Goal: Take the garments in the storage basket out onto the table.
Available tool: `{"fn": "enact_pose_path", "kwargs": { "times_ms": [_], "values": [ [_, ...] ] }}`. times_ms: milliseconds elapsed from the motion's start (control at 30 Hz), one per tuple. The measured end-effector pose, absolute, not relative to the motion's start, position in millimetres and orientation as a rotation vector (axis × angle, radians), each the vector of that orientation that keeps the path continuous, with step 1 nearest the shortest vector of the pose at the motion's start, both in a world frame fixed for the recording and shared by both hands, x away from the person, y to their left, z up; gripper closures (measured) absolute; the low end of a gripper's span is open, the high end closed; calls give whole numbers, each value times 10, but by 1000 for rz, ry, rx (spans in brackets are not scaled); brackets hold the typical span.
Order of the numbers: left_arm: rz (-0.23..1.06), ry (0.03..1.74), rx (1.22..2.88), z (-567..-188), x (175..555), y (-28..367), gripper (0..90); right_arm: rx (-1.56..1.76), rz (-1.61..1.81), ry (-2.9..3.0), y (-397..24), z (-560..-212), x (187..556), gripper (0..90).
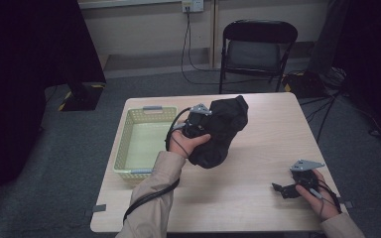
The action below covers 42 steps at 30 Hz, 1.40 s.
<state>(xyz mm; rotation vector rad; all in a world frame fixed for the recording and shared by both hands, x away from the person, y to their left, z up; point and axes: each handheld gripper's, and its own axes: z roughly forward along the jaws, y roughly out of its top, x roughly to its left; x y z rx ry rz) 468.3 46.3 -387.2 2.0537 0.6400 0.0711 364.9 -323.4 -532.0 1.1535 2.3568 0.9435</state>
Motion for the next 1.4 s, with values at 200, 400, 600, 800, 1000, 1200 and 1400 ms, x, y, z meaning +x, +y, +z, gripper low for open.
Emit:
{"fn": "enact_pose_path", "kwargs": {
  "times_ms": [200, 400, 600, 800, 1000, 1200, 1400],
  "values": [
    [58, 647, 2076, -3957, 4683, 403, 606, 1154, 943, 2357, -3234, -5320, 3649, 0],
    [55, 655, 2089, -4037, 4673, 319, 606, 1154, 943, 2357, -3234, -5320, 3649, 0],
    [61, 654, 2093, -4062, 4679, 226, 605, 1153, 944, 2357, -3234, -5320, 3649, 0],
    [49, 662, 2100, -4146, 4681, 118, 605, 1153, 943, 2357, -3234, -5320, 3649, 0],
    [45, 689, 2116, -4292, 4709, 16, 604, 1153, 944, 2357, -3234, -5320, 3649, 0],
    [30, 695, 2141, -4399, 4721, -53, 602, 1153, 944, 2357, -3234, -5320, 3649, 0],
    [23, 701, 2169, -4472, 4721, -131, 599, 1153, 944, 2357, -3234, -5320, 3649, 0]
  ]
}}
